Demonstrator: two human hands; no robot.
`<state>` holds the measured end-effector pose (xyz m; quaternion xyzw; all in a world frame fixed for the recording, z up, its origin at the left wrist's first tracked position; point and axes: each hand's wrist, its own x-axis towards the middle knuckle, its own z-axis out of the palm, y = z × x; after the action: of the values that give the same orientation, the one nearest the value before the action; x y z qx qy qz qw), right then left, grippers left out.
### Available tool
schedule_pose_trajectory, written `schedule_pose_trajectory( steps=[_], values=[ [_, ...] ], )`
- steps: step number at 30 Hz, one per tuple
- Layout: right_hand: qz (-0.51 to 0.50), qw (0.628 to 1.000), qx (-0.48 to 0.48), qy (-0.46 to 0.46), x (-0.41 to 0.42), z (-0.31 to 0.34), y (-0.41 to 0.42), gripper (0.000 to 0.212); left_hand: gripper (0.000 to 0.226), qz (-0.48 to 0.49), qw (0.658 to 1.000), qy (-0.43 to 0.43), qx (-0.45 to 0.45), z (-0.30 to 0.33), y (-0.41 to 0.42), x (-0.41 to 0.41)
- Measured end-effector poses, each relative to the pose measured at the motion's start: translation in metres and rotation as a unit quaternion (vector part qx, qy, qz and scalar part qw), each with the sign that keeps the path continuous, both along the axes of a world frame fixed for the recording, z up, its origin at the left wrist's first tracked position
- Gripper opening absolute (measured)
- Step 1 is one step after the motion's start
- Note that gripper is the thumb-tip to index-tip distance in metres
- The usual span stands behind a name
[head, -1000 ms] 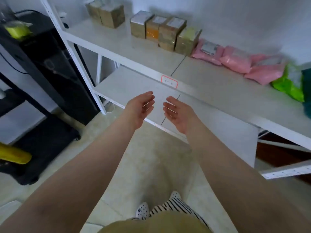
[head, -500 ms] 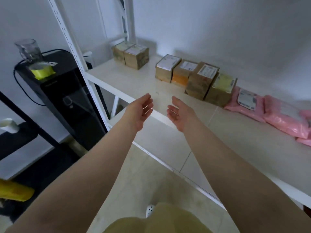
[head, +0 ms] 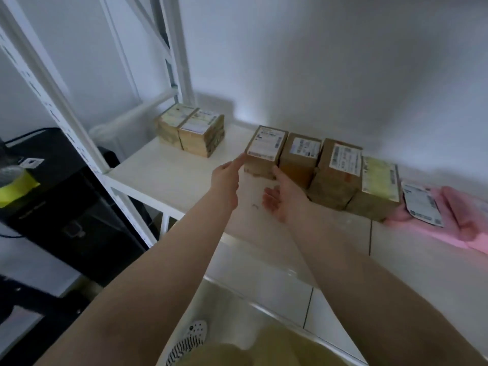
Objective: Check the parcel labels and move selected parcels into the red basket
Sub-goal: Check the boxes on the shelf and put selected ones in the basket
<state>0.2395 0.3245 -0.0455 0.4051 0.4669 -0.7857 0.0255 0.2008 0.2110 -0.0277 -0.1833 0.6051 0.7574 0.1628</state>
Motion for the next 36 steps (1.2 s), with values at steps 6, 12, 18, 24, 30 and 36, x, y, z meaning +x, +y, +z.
schedule_pose_trajectory(
  steps=[6, 12, 18, 24, 30, 36],
  values=[
    [-0.113, 0.993, -0.027, -0.025, -0.061, -0.002, -0.025, 0.068, 0.074, -0.101, 0.993, -0.017, -0.058, -0.007, 0.012, -0.084],
    [-0.211, 0.977, -0.018, -0.014, -0.098, -0.003, -0.038, 0.04, 0.075, -0.188, 0.98, 0.015, -0.058, -0.021, 0.02, -0.133],
    [-0.248, 0.969, 0.006, 0.002, -0.112, -0.019, -0.047, 0.041, 0.034, -0.263, 0.962, 0.056, -0.036, -0.039, 0.014, -0.148],
    [-0.246, 0.967, 0.02, 0.063, -0.113, -0.022, -0.066, 0.042, 0.026, -0.248, 0.965, 0.081, 0.01, -0.043, -0.007, -0.149],
    [-0.242, 0.961, 0.011, 0.136, -0.117, -0.028, -0.08, 0.046, 0.024, -0.2, 0.962, 0.183, 0.022, -0.035, -0.033, -0.145],
    [-0.208, 0.96, -0.017, 0.189, -0.117, -0.031, -0.088, 0.054, 0.029, -0.185, 0.949, 0.256, 0.024, -0.023, -0.05, -0.145]
  ],
)
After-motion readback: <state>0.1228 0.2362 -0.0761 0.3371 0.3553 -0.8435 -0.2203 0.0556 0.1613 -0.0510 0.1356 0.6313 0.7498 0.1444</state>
